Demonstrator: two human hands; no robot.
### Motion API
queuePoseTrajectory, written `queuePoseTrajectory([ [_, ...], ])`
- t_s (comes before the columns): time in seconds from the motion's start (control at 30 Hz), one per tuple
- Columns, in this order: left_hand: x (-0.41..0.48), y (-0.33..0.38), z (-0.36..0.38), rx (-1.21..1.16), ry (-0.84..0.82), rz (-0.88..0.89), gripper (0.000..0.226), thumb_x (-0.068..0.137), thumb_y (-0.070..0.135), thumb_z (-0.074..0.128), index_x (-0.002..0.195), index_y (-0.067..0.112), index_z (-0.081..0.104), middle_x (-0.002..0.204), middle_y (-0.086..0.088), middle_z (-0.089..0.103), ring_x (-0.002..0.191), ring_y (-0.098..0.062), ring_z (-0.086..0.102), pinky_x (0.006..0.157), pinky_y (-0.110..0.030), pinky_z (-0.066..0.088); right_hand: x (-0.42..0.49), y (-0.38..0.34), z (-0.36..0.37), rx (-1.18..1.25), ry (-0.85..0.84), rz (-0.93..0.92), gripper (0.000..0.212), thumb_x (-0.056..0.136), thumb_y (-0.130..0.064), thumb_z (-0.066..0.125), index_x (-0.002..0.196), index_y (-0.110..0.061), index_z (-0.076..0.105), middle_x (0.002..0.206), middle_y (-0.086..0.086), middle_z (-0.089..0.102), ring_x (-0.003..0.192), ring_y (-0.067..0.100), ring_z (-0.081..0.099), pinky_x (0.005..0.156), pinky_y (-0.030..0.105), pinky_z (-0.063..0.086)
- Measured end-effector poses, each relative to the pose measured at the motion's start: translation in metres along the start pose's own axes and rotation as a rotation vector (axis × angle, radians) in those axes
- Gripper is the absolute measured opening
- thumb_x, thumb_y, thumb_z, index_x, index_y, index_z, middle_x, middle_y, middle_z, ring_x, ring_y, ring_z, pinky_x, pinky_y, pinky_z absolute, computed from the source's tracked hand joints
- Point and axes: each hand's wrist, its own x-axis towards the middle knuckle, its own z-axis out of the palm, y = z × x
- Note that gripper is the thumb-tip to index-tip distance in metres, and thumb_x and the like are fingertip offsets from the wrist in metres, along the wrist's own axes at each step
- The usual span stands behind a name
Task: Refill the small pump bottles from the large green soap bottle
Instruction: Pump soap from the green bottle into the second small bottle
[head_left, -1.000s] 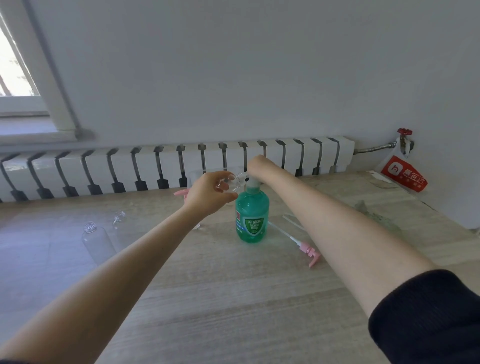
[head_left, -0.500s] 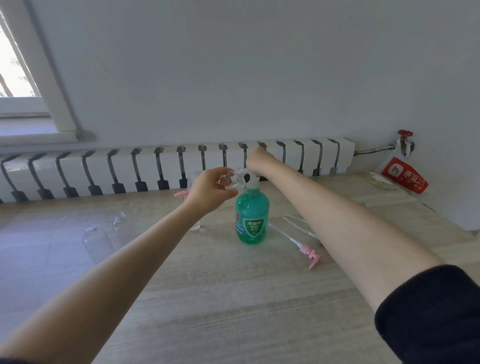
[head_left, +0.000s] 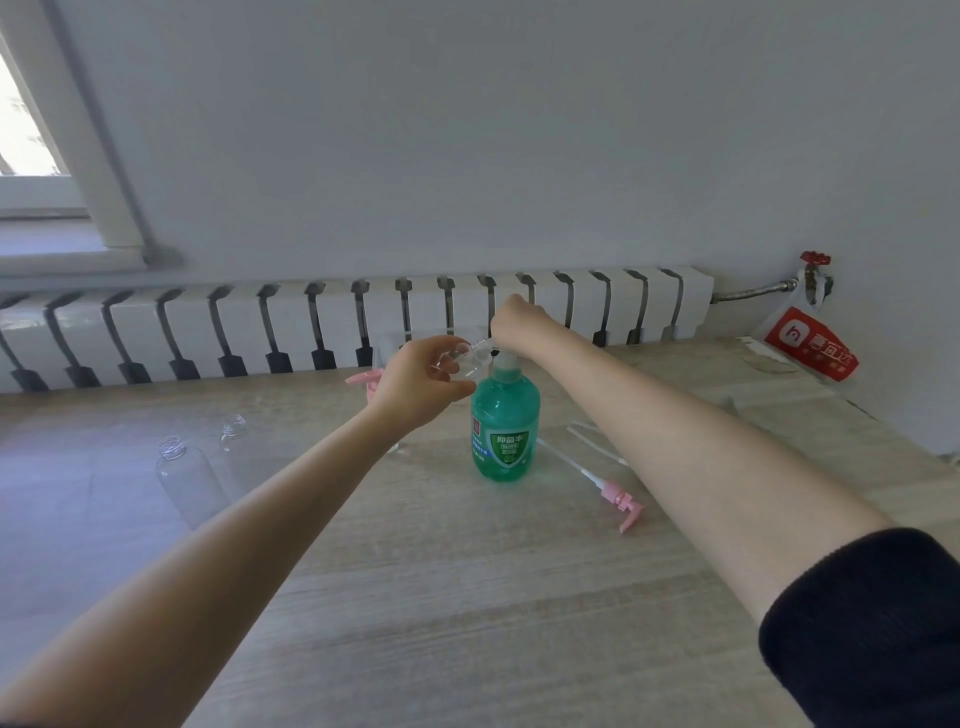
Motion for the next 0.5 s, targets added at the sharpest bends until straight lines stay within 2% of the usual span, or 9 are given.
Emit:
queuePoseTrajectory([
  [0.1, -0.0013, -0.0003, 0.0013, -0.004, -0.006, -0.012, 0.048, 0.079, 0.010, 0.073, 0.124, 0.013, 0.058, 0.098, 0.001, 0.060, 0.090, -0.017, 0.063, 0.087, -0.032, 0.054, -0.0013, 0.0018, 0.0032, 0.006, 0.001, -0.010, 0.041, 0.097, -0.013, 0.038, 0.136, -0.001, 0.037, 0.129, 0.019, 0.049, 0.101, 0.025, 0.053, 0.072, 0.030, 0.040],
  [0.23, -0.0011, 0.0001, 0.0001, -0.002, -0.016, -0.021, 0.048, 0.079, 0.011, 0.073, 0.124, 0.013, 0.058, 0.098, 0.002, 0.060, 0.090, -0.016, 0.063, 0.088, -0.035, 0.055, -0.0038, 0.0020, 0.0016, -0.011, 0.005, -0.010, 0.044, 0.096, -0.013, 0.039, 0.139, -0.003, 0.034, 0.129, 0.018, 0.048, 0.108, 0.027, 0.054, 0.080, 0.032, 0.046],
  [0.37, -0.0014, 0.0014, -0.0005, 0.000, -0.014, -0.022, 0.048, 0.079, 0.012, 0.074, 0.124, 0.013, 0.058, 0.097, 0.002, 0.060, 0.089, -0.015, 0.062, 0.087, -0.034, 0.055, -0.0051, 0.0017, -0.0020, -0.020, -0.004, -0.021, 0.042, 0.096, -0.012, 0.040, 0.136, -0.001, 0.036, 0.122, 0.016, 0.051, 0.098, 0.024, 0.053, 0.068, 0.028, 0.041],
  [0.43, -0.0018, 0.0021, -0.0008, -0.005, -0.017, -0.024, 0.047, 0.079, 0.011, 0.074, 0.124, 0.012, 0.059, 0.097, 0.001, 0.060, 0.088, -0.014, 0.062, 0.087, -0.033, 0.055, -0.0044, 0.0034, -0.0014, -0.018, -0.019, -0.033, 0.026, 0.097, -0.011, 0.040, 0.119, 0.001, 0.046, 0.096, 0.010, 0.052, 0.078, 0.017, 0.050, 0.056, 0.023, 0.037],
  [0.47, -0.0016, 0.0028, -0.0012, -0.013, -0.018, -0.022, 0.046, 0.079, 0.011, 0.074, 0.123, 0.012, 0.060, 0.097, 0.001, 0.061, 0.088, -0.015, 0.062, 0.087, -0.034, 0.055, -0.0047, 0.0032, -0.0026, -0.011, -0.030, -0.031, 0.015, 0.097, -0.009, 0.038, 0.100, 0.000, 0.049, 0.082, 0.007, 0.047, 0.068, 0.014, 0.044, 0.050, 0.022, 0.033],
  [0.5, -0.0013, 0.0034, -0.0015, -0.026, -0.016, -0.021, 0.045, 0.079, 0.011, 0.074, 0.122, 0.012, 0.061, 0.097, 0.000, 0.061, 0.088, -0.017, 0.063, 0.088, -0.036, 0.055, -0.0024, 0.0029, -0.0035, 0.006, -0.038, -0.035, 0.016, 0.097, -0.007, 0.037, 0.084, -0.003, 0.045, 0.073, 0.005, 0.040, 0.061, 0.012, 0.039, 0.048, 0.022, 0.030],
])
